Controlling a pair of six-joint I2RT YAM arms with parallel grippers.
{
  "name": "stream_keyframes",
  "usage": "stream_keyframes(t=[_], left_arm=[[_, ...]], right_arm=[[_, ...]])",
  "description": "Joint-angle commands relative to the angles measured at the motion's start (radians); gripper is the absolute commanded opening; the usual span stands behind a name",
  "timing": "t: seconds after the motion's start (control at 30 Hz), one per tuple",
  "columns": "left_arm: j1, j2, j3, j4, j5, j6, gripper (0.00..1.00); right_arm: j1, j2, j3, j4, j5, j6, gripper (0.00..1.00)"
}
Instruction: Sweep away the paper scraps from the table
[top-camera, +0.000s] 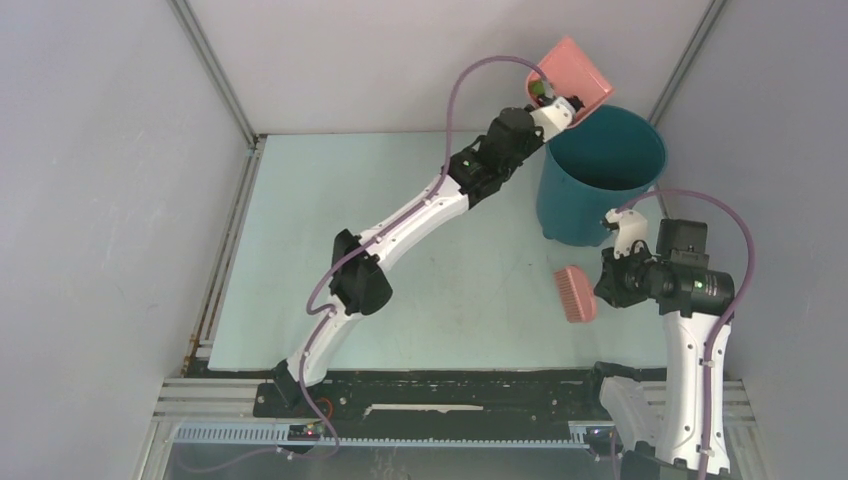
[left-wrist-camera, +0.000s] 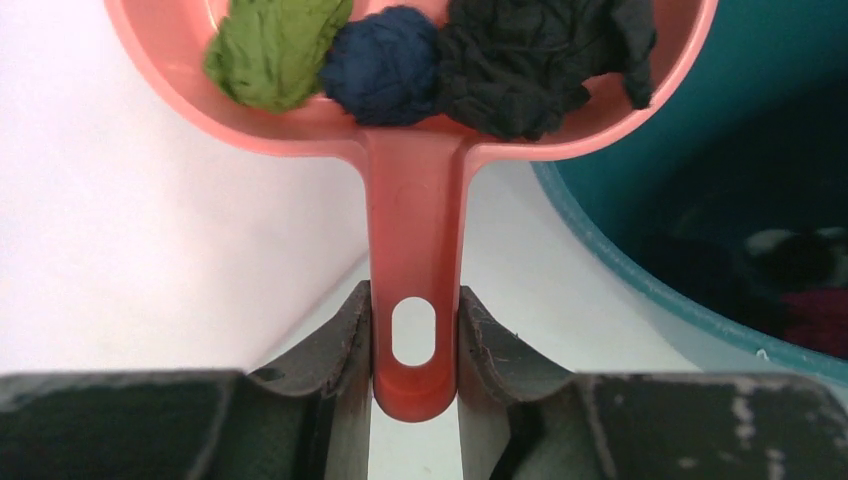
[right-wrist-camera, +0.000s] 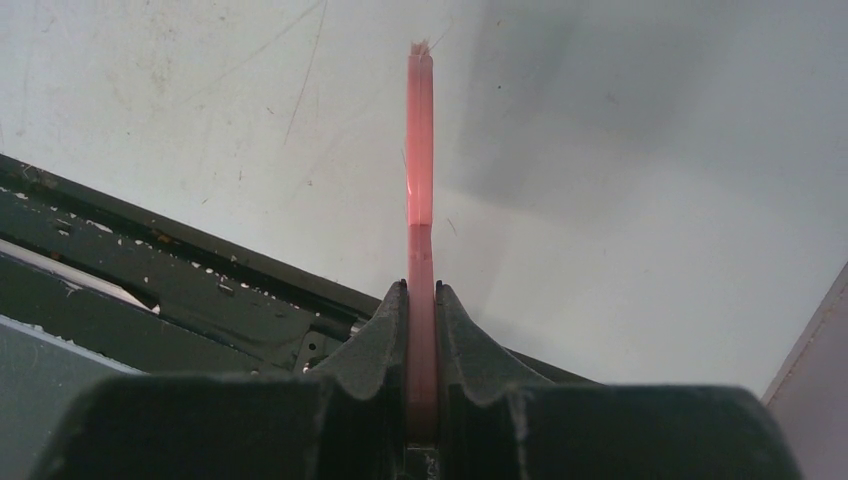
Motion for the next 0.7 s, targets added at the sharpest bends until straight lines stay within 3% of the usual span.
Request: stream_keyframes(t=[0.0,0.13,0.27,0.67], left_arm=[[-0.046,0.033,0.008,0.272,-0.088,0.444,0.0],[-0.047,0.043,-0.094,0.487,-0.186,0.731,0.0],[-0.045,0.039,-0.318,0.881,-0.231,1.054,0.0],[-0.044,0.025,-0.366,0.977,-0.197,1.121,0.0]], right_arm=[[0.004,-0.024,0.006,-0.011,-0.009,0.022,0.0],[0.008,-0.012,0.006,-0.016,-0.011,0.037,0.0],[0.032,-0.001,0.007,-0.006,-0.008,0.063,0.0],[0.095,0.016,0.014,0.003,0.002,0.1,0.0]])
